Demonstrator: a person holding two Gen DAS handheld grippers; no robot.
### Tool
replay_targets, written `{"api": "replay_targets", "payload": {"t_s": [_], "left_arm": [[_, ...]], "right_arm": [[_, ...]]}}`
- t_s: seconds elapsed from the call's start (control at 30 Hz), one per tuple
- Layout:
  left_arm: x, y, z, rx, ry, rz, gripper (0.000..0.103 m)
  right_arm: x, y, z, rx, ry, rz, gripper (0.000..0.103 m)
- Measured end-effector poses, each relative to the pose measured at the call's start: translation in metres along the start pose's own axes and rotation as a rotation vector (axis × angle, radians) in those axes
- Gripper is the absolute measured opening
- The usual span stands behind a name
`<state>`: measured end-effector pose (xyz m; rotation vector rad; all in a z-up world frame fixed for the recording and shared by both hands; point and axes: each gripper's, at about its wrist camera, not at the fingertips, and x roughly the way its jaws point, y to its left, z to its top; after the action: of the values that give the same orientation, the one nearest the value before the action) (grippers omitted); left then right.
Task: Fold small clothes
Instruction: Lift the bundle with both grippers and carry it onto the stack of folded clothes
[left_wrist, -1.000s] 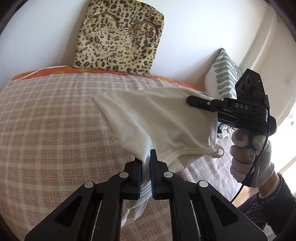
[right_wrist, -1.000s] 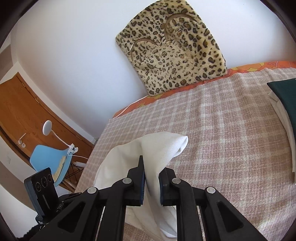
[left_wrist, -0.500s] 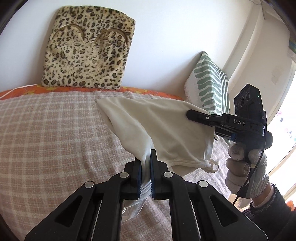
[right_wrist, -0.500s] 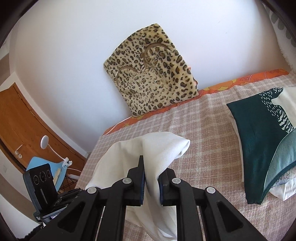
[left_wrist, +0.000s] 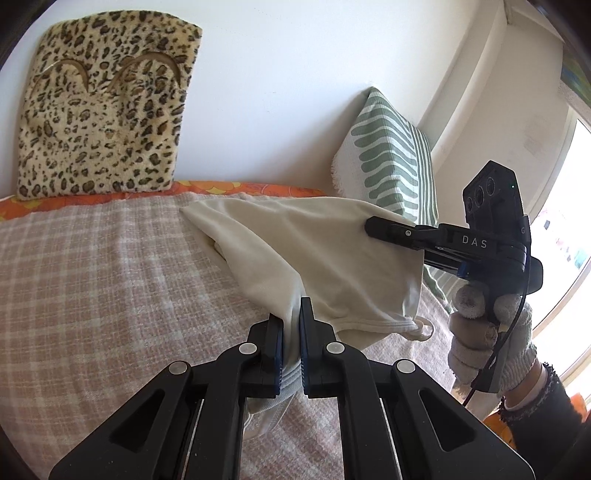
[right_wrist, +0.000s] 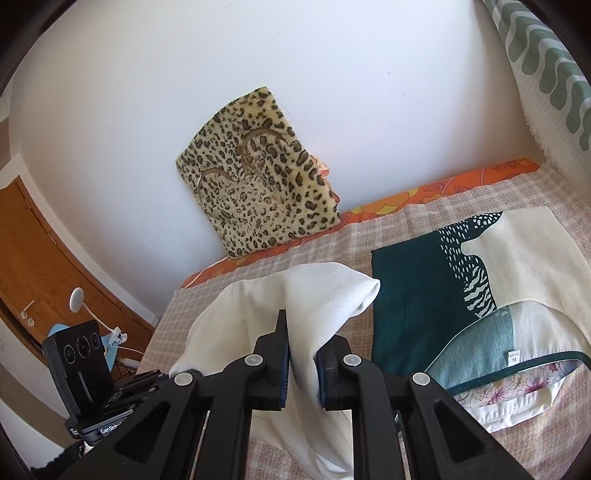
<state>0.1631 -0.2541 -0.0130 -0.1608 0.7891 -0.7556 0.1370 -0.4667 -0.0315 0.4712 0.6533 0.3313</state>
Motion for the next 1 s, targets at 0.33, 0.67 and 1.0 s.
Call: {"api": "replay_targets", "payload": {"t_s": [0.33,0.67,1.0], "left_arm": [[0.063,-0.041,0.02,0.027,0.017,-0.051,0.006],[0.12,-0.05,0.039,0.029,0.04,-0.062,0.006],[0.173,-0.041,0.034,0.019,0.092,-0.051,0.006]], "right_arm": [[-0.027,-0.066,0.034,0.023,-0.03,-0.069,0.01],[-0.017,-0.12,0.067,0.018,-0.021,-0.126,0.01],[0.013,-0.169,0.087,-0.012,0.035,-0.179,0.01]]}}
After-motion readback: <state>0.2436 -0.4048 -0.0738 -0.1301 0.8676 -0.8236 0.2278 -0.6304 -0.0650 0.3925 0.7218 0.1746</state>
